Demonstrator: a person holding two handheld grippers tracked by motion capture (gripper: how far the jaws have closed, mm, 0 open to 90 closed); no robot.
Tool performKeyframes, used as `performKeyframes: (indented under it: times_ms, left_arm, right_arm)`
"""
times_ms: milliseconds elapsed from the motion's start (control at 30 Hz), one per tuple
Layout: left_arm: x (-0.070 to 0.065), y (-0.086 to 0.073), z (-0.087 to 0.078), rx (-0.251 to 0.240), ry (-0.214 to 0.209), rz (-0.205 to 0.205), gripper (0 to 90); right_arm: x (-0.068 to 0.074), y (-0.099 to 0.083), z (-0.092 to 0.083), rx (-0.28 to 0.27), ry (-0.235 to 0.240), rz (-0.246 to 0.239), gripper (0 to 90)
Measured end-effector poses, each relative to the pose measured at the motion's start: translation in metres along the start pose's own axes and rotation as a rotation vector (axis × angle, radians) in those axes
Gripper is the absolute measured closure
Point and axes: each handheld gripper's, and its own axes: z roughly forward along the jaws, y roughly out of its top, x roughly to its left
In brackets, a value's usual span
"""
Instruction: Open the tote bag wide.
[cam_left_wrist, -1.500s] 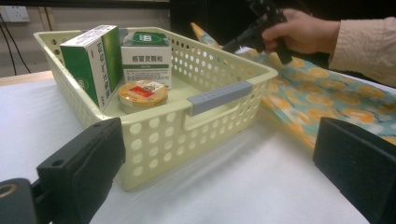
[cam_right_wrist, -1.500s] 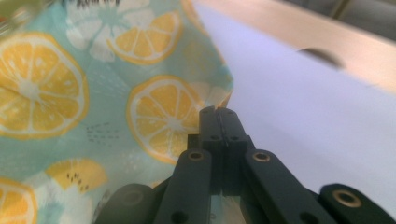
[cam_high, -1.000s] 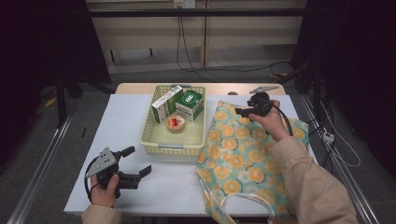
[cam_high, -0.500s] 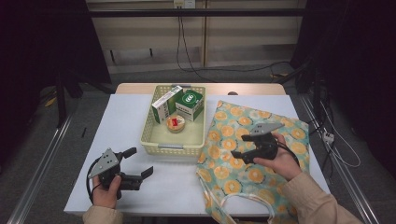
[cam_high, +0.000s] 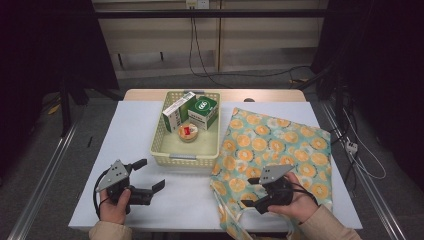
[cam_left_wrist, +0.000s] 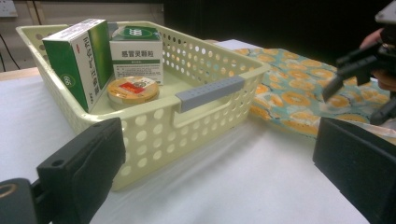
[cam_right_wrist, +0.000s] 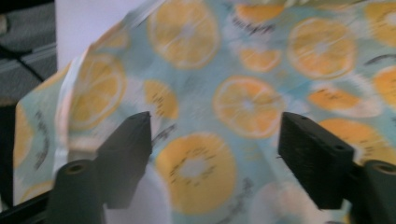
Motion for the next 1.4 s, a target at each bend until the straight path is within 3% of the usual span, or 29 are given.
performKeyframes:
  times_ms: [100,167,267,367,400,567,833,900,1100,1167,1200,1267,1300,1400]
  left_arm:
    - [0.001,0.000,0.000,0.002,0.003,0.006,2.2]
    - [0.000,0.001,0.000,-0.001,0.000,0.005,2.2]
    - [0.001,0.001,0.000,0.003,-0.002,0.011,2.2]
    - [0.001,0.001,0.001,0.010,-0.003,0.016,2.2]
    - [0.000,0.001,0.002,0.005,-0.005,0.014,2.2]
    - [-0.002,0.001,0.003,0.011,-0.007,0.017,2.2]
    - [-0.003,0.002,0.004,0.012,-0.011,0.021,2.2]
    - [-0.004,0.002,0.004,0.012,-0.010,0.020,2.2]
    - [-0.002,0.001,0.002,0.009,-0.006,0.017,2.2]
    - [-0.002,0.001,0.001,0.008,-0.006,0.012,2.2]
    - [-0.002,0.001,0.001,0.007,-0.006,0.015,2.2]
    - [-0.003,0.001,-0.001,0.006,-0.003,0.017,2.2]
    - [-0.003,0.001,-0.001,0.003,-0.004,0.015,2.2]
    - [-0.002,0.001,-0.001,0.003,-0.001,0.016,2.2]
  right_arm:
    - [0.007,-0.007,0.007,0.046,0.009,-0.045,34.0]
    - [0.010,-0.010,0.008,0.042,0.014,-0.076,41.1]
    - [0.011,-0.010,0.008,0.035,0.034,-0.085,51.8]
    - [0.007,-0.010,0.009,0.014,0.022,-0.069,70.9]
    - [0.005,-0.010,0.009,0.017,0.013,-0.085,77.5]
    - [0.006,-0.006,0.010,0.043,-0.002,-0.101,90.0]
    - [0.004,-0.003,0.011,0.029,-0.015,-0.062,90.0]
    - [-0.001,0.001,0.012,0.017,0.001,-0.039,90.0]
    - [-0.019,0.008,0.012,-0.020,-0.058,-0.012,90.0]
    - [-0.025,0.006,0.013,-0.037,-0.026,0.007,90.0]
    - [-0.026,0.004,0.011,-0.055,0.004,0.022,87.7]
    - [-0.020,0.004,0.005,-0.088,0.002,0.021,68.9]
    - [-0.016,0.003,0.002,-0.081,0.024,0.019,63.5]
    - [-0.004,-0.005,-0.002,-0.058,0.041,-0.001,58.6]
